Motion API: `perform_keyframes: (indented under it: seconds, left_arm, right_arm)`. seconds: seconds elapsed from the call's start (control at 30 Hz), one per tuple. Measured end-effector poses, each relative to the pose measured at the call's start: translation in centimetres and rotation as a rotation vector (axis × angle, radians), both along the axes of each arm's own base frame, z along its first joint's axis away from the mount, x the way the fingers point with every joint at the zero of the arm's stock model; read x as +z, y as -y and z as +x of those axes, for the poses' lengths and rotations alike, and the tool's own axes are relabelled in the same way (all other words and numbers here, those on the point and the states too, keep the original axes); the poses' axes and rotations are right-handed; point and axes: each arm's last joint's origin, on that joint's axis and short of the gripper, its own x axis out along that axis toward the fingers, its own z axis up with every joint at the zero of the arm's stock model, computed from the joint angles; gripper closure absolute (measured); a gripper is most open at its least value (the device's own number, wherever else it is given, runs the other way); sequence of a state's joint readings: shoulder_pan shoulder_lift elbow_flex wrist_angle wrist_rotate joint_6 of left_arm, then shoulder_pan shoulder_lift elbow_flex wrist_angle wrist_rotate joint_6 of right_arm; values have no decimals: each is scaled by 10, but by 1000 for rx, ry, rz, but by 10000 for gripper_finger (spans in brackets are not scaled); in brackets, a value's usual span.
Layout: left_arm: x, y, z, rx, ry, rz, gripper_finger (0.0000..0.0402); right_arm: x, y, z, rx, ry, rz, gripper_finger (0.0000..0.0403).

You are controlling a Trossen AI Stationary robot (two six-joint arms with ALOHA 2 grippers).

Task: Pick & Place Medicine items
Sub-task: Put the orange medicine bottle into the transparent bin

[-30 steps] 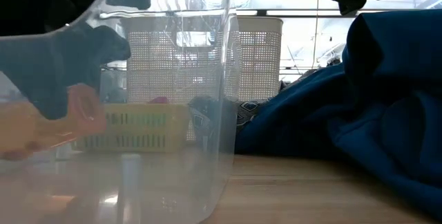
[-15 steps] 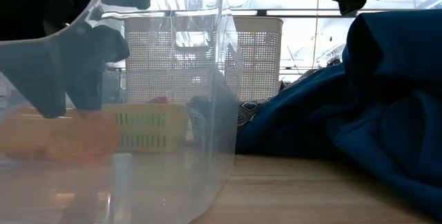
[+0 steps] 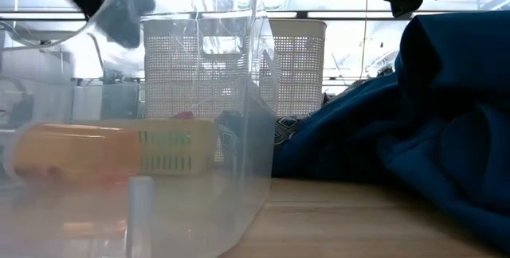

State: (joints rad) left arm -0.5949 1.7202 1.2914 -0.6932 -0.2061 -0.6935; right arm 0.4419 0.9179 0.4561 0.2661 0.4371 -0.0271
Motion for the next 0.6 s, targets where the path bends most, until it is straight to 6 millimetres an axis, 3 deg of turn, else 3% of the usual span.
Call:
perform_keyframes:
  seconds: [0.3,0.6]
  left_arm:
    - [50,-16,-37,210,-8,-91,156]
    - [68,-12,-91,419,-141,-138,157]
  right_arm:
    - [0,0,0,0,0,0,224]
    - [0,0,0,0,0,0,223]
